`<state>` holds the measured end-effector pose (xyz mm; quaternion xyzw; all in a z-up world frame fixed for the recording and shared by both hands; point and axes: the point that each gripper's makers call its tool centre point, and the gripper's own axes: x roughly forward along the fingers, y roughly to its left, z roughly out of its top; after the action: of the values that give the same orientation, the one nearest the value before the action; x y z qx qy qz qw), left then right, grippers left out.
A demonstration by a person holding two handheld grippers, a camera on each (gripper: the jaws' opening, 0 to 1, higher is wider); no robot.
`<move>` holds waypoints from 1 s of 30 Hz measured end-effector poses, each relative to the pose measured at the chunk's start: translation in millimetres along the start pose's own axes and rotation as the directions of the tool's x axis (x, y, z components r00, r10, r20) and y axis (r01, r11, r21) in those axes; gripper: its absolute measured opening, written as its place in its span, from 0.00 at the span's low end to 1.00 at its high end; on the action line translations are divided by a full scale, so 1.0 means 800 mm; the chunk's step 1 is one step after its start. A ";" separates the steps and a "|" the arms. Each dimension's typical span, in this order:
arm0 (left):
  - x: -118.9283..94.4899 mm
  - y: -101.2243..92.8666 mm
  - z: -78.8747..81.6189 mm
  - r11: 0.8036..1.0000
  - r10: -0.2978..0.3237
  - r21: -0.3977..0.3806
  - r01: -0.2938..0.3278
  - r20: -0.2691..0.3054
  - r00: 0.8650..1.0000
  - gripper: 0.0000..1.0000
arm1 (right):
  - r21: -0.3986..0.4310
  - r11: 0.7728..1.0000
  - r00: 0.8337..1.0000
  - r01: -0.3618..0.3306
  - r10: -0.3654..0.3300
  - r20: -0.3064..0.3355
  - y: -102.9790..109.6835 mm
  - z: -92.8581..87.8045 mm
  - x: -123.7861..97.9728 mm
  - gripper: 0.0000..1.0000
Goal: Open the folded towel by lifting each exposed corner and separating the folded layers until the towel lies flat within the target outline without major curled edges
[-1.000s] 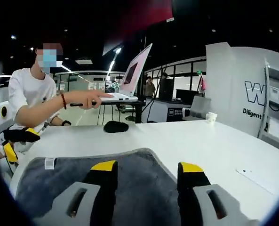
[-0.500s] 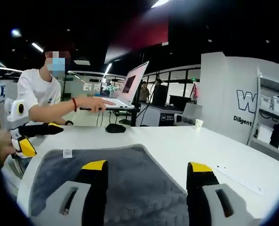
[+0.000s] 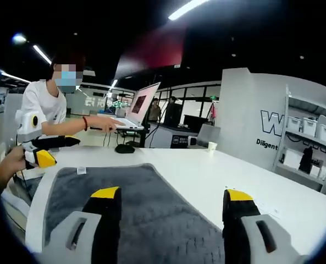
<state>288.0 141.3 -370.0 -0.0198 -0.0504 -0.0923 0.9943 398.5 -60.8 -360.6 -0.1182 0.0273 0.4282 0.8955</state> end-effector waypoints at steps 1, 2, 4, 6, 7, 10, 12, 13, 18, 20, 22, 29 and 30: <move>0.001 -0.002 0.001 1.000 -0.003 0.001 0.003 0.003 1.000 0.88 | -0.003 1.000 1.000 0.005 -0.005 -0.001 -0.002 -0.002 -0.008 0.75; 0.003 -0.006 0.002 1.000 -0.009 0.003 0.009 0.004 1.000 0.88 | 0.007 1.000 1.000 0.021 -0.021 -0.004 -0.007 -0.004 -0.018 0.74; 0.005 -0.011 0.003 1.000 -0.017 0.007 0.017 0.005 1.000 0.89 | 0.011 0.999 0.999 0.032 -0.032 -0.014 -0.012 -0.009 -0.032 0.74; 0.006 -0.015 0.002 1.000 -0.024 0.012 0.024 0.004 1.000 0.89 | 0.004 0.998 0.998 0.056 -0.055 -0.024 -0.022 -0.015 -0.052 0.74; 0.007 -0.017 0.003 1.000 -0.027 0.013 0.027 0.006 1.000 0.90 | 0.002 0.998 0.998 0.059 -0.059 -0.026 -0.023 -0.016 -0.055 0.74; 0.007 -0.022 0.002 0.999 -0.038 0.012 0.038 0.003 0.999 0.90 | 0.011 0.996 0.996 0.090 -0.089 -0.021 -0.031 -0.020 -0.082 0.75; 0.008 -0.026 0.003 0.999 -0.043 0.013 0.043 0.008 0.999 0.91 | 0.011 0.995 0.995 0.099 -0.099 -0.016 -0.033 -0.021 -0.094 0.75; 0.009 -0.028 0.003 0.999 -0.047 0.014 0.047 0.004 0.999 0.92 | 0.009 0.993 0.993 0.118 -0.118 -0.016 -0.036 -0.024 -0.105 0.75; 0.012 -0.035 -0.002 0.998 -0.057 0.019 0.057 -0.008 0.998 0.95 | 0.016 0.986 0.985 0.169 -0.168 -0.029 -0.043 -0.039 -0.145 0.77; 0.013 -0.035 -0.001 0.998 -0.055 0.018 0.055 0.001 0.998 0.95 | 0.024 0.984 0.984 0.177 -0.176 -0.042 -0.044 -0.046 -0.156 0.76; 0.014 -0.036 0.001 0.998 -0.057 0.014 0.057 0.010 0.998 0.95 | 0.018 0.981 0.980 0.195 -0.194 -0.049 -0.048 -0.052 -0.166 0.77; 0.014 -0.037 0.003 0.999 -0.050 0.011 0.050 0.012 0.999 0.95 | 0.048 0.970 0.970 0.240 -0.237 -0.048 -0.058 -0.060 -0.198 0.76; 0.014 -0.037 0.004 0.999 -0.052 0.010 0.051 0.014 0.999 0.95 | 0.049 0.968 0.969 0.245 -0.243 -0.047 -0.058 -0.060 -0.201 0.76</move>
<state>293.1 110.6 -364.8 -0.0145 -0.0585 -0.1175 0.9912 335.5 -222.7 -374.3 -0.1049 0.0424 0.3115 0.9435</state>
